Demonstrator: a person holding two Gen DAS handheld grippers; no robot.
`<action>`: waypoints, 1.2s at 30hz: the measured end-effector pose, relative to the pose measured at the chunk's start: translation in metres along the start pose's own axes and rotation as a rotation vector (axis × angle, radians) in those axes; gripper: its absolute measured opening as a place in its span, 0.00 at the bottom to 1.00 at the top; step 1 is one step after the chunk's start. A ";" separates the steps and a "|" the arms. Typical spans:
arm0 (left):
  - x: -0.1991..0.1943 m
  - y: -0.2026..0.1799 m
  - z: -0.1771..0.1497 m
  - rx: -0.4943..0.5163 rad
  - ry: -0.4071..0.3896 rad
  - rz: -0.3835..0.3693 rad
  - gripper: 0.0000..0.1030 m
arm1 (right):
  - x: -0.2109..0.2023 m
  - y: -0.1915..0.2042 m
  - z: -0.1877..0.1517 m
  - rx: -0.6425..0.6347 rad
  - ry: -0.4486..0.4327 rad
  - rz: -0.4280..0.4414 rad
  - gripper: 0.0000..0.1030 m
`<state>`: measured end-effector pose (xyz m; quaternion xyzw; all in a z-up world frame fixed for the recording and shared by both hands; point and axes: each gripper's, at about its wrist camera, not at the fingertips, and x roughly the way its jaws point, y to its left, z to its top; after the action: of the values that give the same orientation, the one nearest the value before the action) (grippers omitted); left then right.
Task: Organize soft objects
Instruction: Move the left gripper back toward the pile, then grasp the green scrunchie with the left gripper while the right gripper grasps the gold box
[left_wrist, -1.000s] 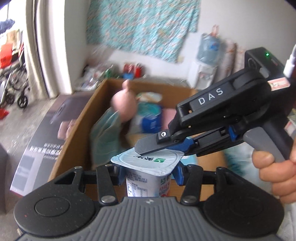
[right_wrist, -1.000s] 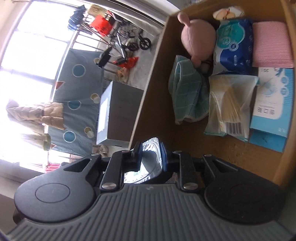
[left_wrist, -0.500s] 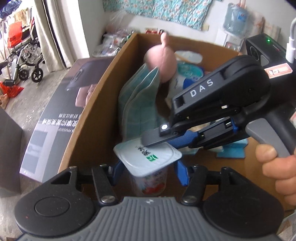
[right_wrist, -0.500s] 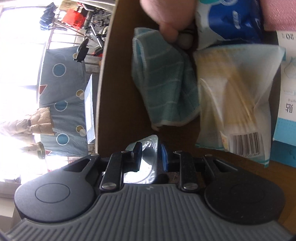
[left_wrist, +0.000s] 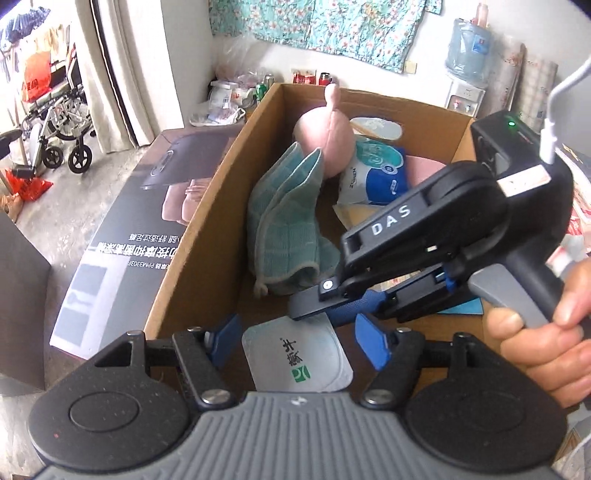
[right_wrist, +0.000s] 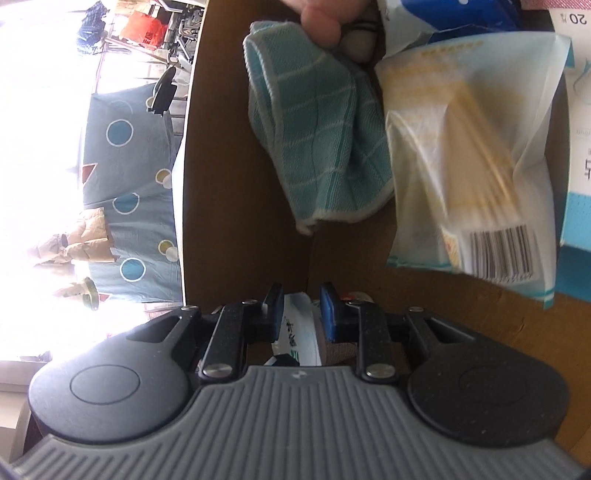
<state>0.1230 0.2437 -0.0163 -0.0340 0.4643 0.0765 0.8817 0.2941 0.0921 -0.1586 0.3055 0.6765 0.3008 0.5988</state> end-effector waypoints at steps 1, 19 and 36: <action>-0.001 -0.001 0.000 0.002 -0.001 0.002 0.68 | -0.001 0.000 0.000 0.005 -0.004 0.000 0.21; -0.090 -0.090 -0.035 0.061 -0.308 -0.214 0.77 | -0.237 -0.014 -0.110 -0.172 -0.393 0.155 0.38; -0.048 -0.305 -0.106 0.430 -0.231 -0.499 0.75 | -0.385 -0.204 -0.262 -0.009 -0.656 -0.433 0.53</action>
<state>0.0604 -0.0758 -0.0403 0.0491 0.3441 -0.2379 0.9070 0.0599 -0.3457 -0.0485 0.2329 0.4965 0.0569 0.8342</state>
